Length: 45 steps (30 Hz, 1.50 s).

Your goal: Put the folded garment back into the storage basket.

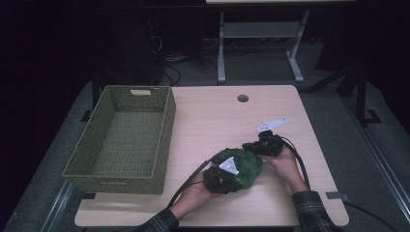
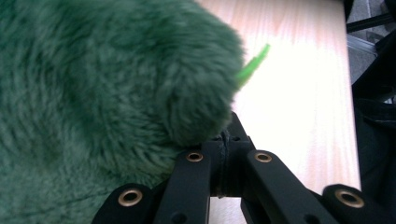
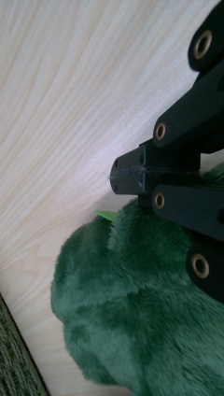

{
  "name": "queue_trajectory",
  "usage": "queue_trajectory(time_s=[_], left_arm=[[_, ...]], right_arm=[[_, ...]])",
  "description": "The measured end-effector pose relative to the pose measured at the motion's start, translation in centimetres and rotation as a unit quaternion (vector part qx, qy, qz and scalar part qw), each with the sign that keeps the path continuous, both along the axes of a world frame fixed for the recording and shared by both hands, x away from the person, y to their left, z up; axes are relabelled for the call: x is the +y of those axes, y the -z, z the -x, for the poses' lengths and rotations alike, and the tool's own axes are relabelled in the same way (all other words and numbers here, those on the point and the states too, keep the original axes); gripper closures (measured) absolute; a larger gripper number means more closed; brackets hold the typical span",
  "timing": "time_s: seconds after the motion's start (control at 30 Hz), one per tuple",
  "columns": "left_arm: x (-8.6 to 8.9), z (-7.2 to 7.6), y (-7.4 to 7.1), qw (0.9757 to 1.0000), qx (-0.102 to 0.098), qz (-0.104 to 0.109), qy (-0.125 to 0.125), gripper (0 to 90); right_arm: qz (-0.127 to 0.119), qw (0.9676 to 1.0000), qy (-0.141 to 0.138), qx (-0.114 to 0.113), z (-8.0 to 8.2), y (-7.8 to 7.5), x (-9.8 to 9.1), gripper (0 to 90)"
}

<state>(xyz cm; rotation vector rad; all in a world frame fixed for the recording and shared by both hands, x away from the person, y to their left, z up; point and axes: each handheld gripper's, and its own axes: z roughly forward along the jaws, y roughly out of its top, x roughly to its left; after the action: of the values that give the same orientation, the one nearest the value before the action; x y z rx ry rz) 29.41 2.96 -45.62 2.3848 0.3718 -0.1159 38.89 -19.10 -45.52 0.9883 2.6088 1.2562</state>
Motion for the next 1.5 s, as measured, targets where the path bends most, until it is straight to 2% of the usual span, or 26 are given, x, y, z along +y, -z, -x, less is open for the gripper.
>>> queue_trajectory(time_s=[0.17,0.27,0.5,0.67,0.73,1.07,1.17,1.5], left_arm=[[0.6,-0.4,0.2,0.9999,0.005,-0.004,-0.009,89.6],[0.9,-0.6,0.1,0.9999,0.0,-0.009,-0.013,89.6],[1.8,-1.2,0.1,0.9997,0.002,-0.013,-0.022,89.6],[2.3,-1.4,0.1,0.9994,-0.004,-0.017,-0.029,89.6],[2.6,-1.6,0.0,0.9992,-0.011,-0.021,-0.032,89.6],[3.5,-2.2,-0.1,0.9985,-0.012,-0.023,-0.048,89.5],[3.8,-2.4,-0.2,0.9983,-0.014,-0.028,-0.049,89.5],[4.4,-2.9,-0.4,0.9972,-0.022,-0.025,-0.066,89.5]], right_arm=[[-0.003,0.9999,-0.003,0.01,0.2,0.1,-0.2,90.0],[-0.004,0.9998,-0.006,0.019,0.5,0.4,-0.2,90.0],[-0.001,0.9999,-0.007,0.01,1.5,0.4,-0.8,90.0],[-0.003,0.9997,-0.008,0.022,1.9,0.3,-1.2,90.0],[0.0,0.9998,-0.009,0.02,2.0,0.3,-1.3,90.0],[0.004,0.9998,-0.01,0.016,3.2,0.3,-1.9,90.0],[0.006,0.9997,-0.009,0.02,3.5,0.2,-2.0,90.0],[0.01,0.9996,-0.015,0.023,5.1,0.1,-2.4,90.0]])
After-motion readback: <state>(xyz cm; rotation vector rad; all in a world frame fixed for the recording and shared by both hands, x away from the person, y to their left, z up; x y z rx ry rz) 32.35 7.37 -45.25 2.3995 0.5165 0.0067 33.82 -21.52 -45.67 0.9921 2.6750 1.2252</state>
